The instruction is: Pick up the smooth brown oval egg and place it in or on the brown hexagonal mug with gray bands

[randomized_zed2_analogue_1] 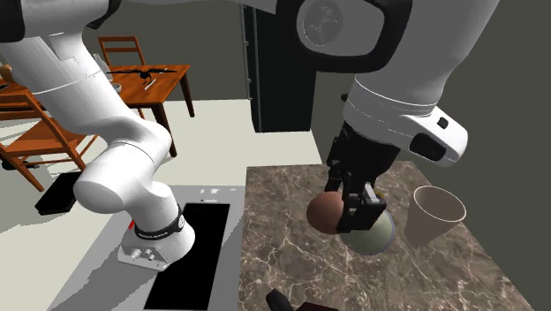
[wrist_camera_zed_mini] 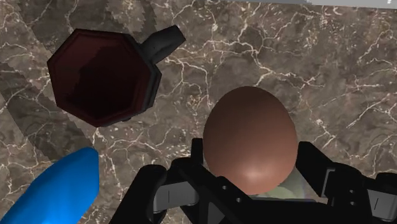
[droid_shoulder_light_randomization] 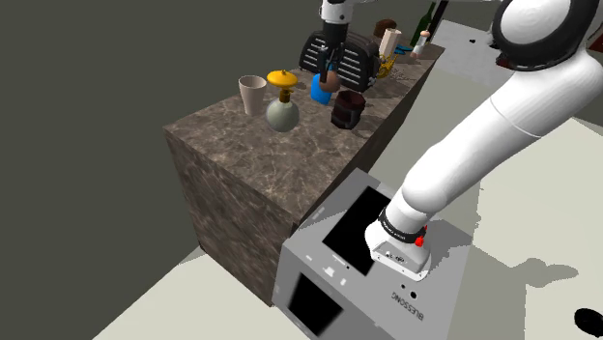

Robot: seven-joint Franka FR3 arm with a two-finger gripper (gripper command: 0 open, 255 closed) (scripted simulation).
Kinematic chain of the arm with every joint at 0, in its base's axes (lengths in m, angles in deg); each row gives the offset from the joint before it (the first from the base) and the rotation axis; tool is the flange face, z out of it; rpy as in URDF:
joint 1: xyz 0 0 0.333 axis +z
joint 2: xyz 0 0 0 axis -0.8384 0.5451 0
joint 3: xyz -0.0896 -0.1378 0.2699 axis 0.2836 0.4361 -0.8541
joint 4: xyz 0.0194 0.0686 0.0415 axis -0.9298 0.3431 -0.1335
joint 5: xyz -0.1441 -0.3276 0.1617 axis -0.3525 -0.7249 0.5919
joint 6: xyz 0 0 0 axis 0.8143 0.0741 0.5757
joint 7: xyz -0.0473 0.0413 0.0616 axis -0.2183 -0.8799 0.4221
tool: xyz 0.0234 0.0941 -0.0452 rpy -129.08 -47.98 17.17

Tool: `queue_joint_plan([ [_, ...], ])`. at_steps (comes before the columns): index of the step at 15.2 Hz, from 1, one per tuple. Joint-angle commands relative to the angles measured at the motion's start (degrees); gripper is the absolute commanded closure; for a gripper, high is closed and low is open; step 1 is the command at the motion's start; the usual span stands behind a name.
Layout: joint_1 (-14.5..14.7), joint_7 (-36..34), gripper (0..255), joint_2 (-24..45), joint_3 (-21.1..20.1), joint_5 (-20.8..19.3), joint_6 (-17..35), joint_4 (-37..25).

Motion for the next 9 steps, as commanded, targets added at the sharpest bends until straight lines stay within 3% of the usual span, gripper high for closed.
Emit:
queue_joint_plan([
  [1, -1.2, 2.7, 255, 0.1, 1.6, -0.7, -0.2, -0.4],
  [9, -5.9, 14.2, 255, 3.8, 8.6, -2.2, -0.3, -4.8],
])
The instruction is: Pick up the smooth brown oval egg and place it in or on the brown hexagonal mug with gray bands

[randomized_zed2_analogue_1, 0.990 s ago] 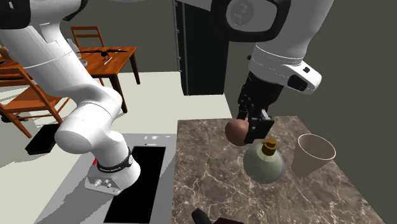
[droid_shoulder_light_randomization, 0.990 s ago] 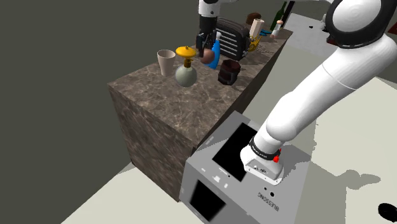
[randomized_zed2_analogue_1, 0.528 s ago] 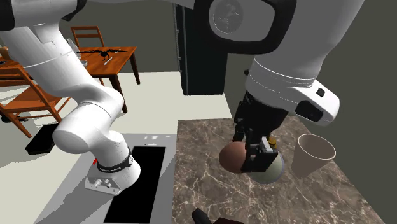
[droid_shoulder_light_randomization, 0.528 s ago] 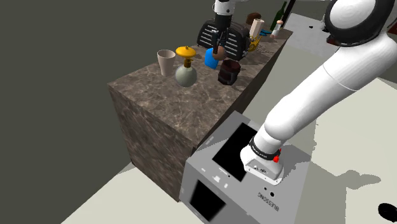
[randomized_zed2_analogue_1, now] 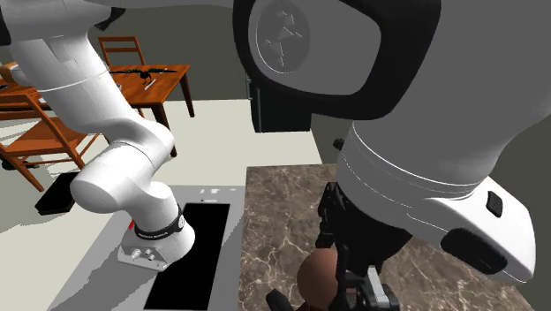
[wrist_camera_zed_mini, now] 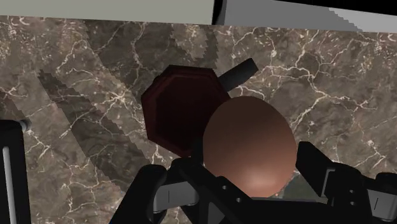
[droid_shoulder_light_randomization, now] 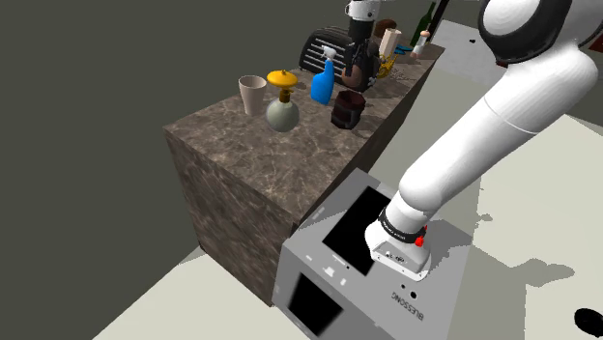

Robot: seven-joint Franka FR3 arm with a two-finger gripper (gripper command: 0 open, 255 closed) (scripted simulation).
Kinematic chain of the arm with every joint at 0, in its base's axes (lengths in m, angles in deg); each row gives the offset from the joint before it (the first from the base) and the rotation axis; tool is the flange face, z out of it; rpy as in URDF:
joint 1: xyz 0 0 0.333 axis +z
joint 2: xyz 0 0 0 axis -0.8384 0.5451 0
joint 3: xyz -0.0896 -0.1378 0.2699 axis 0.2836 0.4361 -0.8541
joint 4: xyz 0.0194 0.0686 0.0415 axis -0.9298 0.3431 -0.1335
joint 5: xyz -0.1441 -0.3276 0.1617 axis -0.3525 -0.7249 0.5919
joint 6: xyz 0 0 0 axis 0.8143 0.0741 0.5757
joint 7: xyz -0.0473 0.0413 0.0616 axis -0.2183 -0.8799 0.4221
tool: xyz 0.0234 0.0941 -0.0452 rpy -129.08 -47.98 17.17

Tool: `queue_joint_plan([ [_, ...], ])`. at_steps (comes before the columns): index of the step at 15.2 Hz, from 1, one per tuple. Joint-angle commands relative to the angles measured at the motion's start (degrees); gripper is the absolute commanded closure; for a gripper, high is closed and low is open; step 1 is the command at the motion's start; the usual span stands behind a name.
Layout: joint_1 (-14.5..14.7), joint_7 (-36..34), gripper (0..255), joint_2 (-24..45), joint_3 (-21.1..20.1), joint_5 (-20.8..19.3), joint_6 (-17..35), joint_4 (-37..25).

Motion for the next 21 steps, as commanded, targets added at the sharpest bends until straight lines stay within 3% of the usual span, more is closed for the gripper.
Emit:
queue_joint_plan([
  [1, -1.5, 3.9, 255, 2.0, 2.2, -0.1, 0.2, -2.0],
  [15, -1.7, 3.8, 255, 3.9, 2.7, 0.2, 11.1, 7.2],
  [21, -1.7, 3.8, 255, 3.9, 2.7, 0.2, 11.1, 7.2],
])
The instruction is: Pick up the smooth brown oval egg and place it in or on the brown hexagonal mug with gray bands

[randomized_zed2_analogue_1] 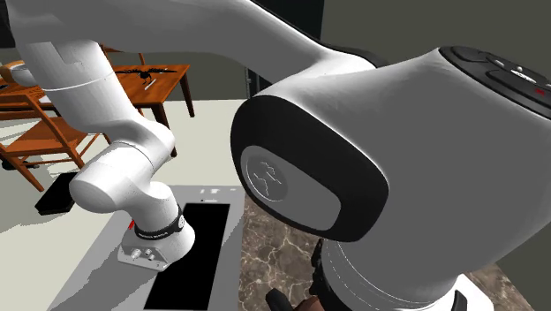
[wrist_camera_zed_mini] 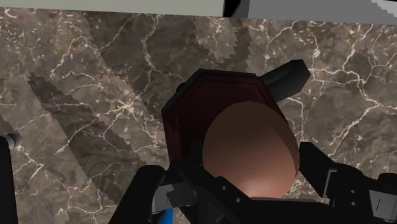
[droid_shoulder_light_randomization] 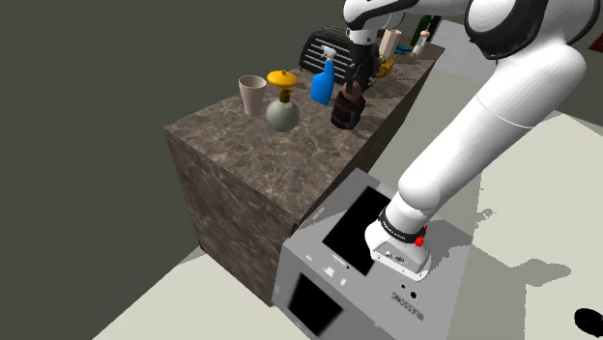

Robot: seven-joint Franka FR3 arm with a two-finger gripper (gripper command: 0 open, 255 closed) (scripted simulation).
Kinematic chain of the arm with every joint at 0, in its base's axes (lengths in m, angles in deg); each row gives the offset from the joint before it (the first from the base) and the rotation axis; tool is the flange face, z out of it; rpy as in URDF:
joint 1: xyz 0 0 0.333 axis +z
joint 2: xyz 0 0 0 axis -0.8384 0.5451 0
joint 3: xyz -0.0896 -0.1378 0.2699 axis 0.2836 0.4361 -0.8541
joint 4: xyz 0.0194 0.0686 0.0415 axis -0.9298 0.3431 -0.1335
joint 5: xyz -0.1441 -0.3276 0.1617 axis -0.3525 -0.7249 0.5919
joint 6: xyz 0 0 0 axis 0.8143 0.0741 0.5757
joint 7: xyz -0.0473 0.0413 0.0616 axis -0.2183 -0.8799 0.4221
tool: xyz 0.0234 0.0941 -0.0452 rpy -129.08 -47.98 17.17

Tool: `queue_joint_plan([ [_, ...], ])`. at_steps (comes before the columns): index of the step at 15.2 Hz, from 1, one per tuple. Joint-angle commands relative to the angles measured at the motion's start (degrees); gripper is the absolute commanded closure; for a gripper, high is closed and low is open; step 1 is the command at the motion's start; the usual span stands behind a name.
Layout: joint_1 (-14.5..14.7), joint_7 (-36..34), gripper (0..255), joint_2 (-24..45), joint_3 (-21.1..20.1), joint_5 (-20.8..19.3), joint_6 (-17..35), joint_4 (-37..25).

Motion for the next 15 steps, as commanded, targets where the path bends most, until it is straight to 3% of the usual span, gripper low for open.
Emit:
queue_joint_plan([
  [1, 0.0, 0.0, 255, 0.2, 0.0, 0.0, -0.1, 0.4],
  [2, 0.0, 0.0, 255, 0.2, 0.0, 0.0, -0.1, 0.4],
  [3, 0.0, -0.1, 0, 0.2, 0.0, 0.0, -0.1, 0.4],
  [8, 0.0, 0.0, 0, 0.2, 0.0, 0.0, -0.1, 0.4],
  [12, 0.3, 0.0, 0, -0.2, -0.4, 0.1, -7.4, -6.5],
  [15, 0.3, 0.0, 0, -0.2, -0.4, 0.1, -7.4, -6.5],
])
